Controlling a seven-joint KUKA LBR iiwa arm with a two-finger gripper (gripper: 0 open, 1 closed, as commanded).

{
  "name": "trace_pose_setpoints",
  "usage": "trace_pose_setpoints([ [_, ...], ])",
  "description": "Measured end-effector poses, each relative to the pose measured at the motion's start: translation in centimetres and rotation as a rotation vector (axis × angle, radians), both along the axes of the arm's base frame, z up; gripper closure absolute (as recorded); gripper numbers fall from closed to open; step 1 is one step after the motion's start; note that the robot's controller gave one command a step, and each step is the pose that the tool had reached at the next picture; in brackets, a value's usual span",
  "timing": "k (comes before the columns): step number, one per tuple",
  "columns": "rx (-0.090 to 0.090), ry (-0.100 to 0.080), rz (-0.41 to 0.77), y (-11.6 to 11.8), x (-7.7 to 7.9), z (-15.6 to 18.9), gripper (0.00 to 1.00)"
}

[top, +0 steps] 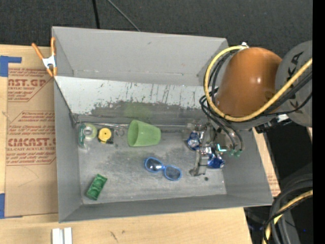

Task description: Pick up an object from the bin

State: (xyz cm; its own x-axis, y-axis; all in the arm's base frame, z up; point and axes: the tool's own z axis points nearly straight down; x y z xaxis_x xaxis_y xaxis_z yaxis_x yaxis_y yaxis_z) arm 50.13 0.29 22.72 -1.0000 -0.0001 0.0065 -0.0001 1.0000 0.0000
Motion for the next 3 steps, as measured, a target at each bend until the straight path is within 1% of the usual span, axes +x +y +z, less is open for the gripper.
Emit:
trace_pose_setpoints([
  [1,0.002,-0.001,0.234,3.4,0.4,-14.0,0.00],
  [2,0.001,-0.008,0.265,2.8,3.4,-15.8,0.00],
  [3,0.002,-0.009,0.265,2.8,3.4,-15.7,1.00],
])
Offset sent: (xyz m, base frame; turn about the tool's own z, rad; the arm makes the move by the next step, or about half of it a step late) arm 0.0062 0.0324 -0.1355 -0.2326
